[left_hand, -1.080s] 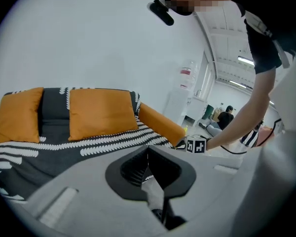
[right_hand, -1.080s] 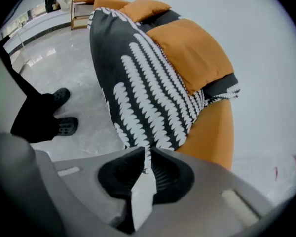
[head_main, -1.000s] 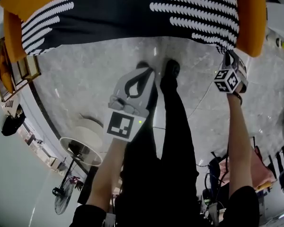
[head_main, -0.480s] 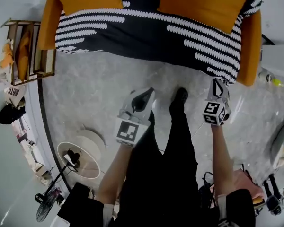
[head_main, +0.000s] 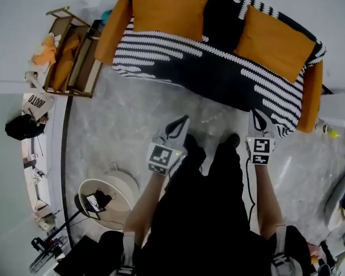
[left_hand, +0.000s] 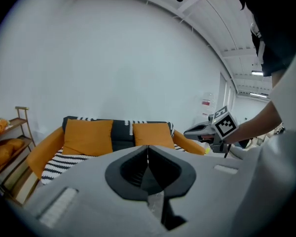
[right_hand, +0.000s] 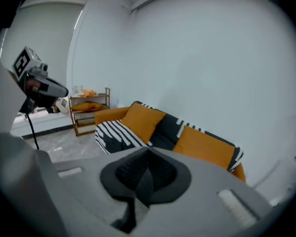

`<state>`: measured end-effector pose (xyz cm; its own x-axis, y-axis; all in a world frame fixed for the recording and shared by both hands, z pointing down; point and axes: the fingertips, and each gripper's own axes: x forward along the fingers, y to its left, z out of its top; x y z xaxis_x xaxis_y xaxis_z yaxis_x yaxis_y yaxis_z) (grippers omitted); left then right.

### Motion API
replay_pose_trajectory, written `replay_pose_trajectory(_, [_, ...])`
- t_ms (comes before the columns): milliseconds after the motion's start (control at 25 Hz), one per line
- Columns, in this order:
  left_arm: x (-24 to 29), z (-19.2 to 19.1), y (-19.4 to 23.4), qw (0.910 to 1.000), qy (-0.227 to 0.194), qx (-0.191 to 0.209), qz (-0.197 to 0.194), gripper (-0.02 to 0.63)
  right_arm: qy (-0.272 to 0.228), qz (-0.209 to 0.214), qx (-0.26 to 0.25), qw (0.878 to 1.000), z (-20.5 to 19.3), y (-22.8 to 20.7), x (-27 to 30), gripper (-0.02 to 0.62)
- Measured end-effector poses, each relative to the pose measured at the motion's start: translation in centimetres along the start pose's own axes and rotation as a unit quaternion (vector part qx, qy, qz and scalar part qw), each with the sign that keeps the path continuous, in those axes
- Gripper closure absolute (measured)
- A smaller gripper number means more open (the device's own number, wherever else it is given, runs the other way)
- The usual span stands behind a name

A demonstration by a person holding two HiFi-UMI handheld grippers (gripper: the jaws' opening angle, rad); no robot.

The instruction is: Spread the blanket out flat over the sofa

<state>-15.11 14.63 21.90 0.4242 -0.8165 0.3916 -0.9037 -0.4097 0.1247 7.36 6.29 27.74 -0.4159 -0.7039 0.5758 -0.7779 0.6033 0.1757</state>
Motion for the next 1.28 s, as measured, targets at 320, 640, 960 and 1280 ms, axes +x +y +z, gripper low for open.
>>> replay_pose_trajectory(320, [-5.5,-2.6,9.4,0.9972,0.014,-0.043,0.06,0.592,-0.06,0.118,0.064,0.989,8.4,12.6,4.3,0.592])
replay_pose_trajectory(640, [-6.0,-4.0,20.9,0.9916,0.025,-0.072,0.105,0.592,-0.08,0.211,0.074,0.971,14.7,20.5,12.8,0.592])
replay_pose_trajectory(960, [-3.6,-1.7,32.4,0.989,0.038,-0.08,0.118,0.594,-0.092,0.25,0.066,0.962,21.4,23.7,20.6,0.592])
replay_pose_trajectory(1280, [-4.1,-3.6,42.2,0.9895,0.069,-0.076,0.102,0.593,-0.101,0.263,0.064,0.957,26.3,29.4,25.1,0.592])
